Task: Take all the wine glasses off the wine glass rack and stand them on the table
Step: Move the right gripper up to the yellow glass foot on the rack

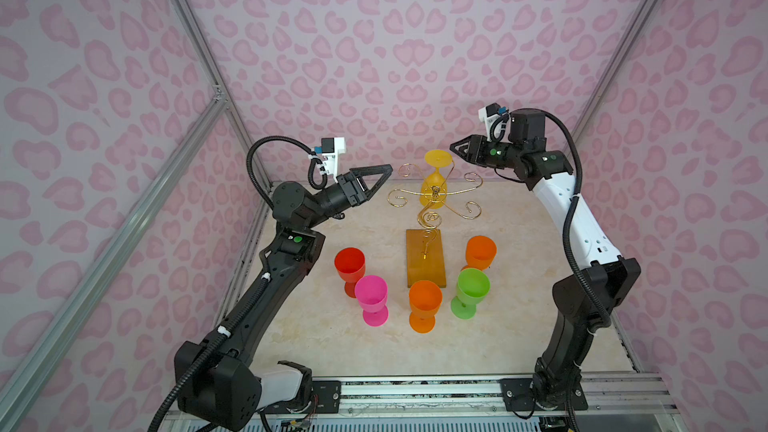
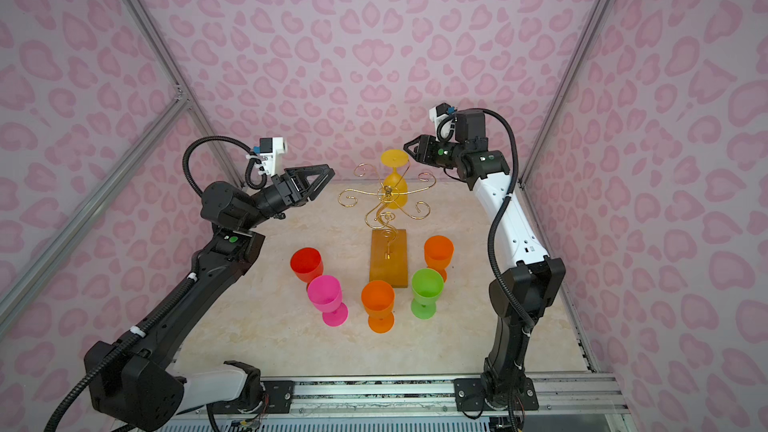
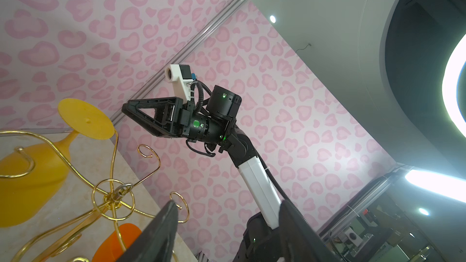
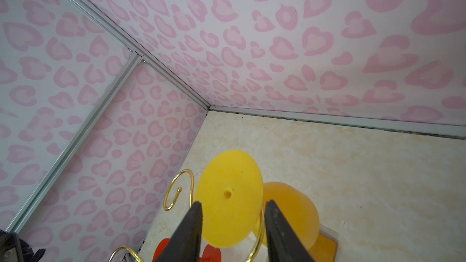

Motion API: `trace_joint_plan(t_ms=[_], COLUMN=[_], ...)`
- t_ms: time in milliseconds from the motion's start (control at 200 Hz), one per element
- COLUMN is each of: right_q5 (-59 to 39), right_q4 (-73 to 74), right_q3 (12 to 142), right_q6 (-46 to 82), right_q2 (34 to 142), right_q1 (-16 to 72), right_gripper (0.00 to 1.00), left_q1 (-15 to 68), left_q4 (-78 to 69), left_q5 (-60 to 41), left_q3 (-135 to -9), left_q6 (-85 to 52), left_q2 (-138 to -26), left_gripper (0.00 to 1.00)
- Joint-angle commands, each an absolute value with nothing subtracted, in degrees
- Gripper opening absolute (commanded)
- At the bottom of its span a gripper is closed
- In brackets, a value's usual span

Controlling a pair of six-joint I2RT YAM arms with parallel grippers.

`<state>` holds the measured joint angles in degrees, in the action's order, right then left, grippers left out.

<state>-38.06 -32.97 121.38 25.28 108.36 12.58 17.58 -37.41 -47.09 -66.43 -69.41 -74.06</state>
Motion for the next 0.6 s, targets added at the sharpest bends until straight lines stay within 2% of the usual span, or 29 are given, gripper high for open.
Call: trace_joint_plan(t_ms=[0,595], right_q5=[-37.5,-37.9], right_q4=[-33.4,-33.8], right_q3=[121.5,123.7], right_q6=[24.4,24.7], right_q2=[109.1,112.2], right_q1=[12.6,13.5], right_gripper=[0.42,0.42], left_q1=[17.5,17.5], left_q4=[-38.8,-38.8], left_q5=[-47.3,-47.5], left_q3=[-66.4,-66.4], left_q6=[-68.6,-68.5], left_q2=[-74.0,-74.3], left_gripper=[0.66,0.65])
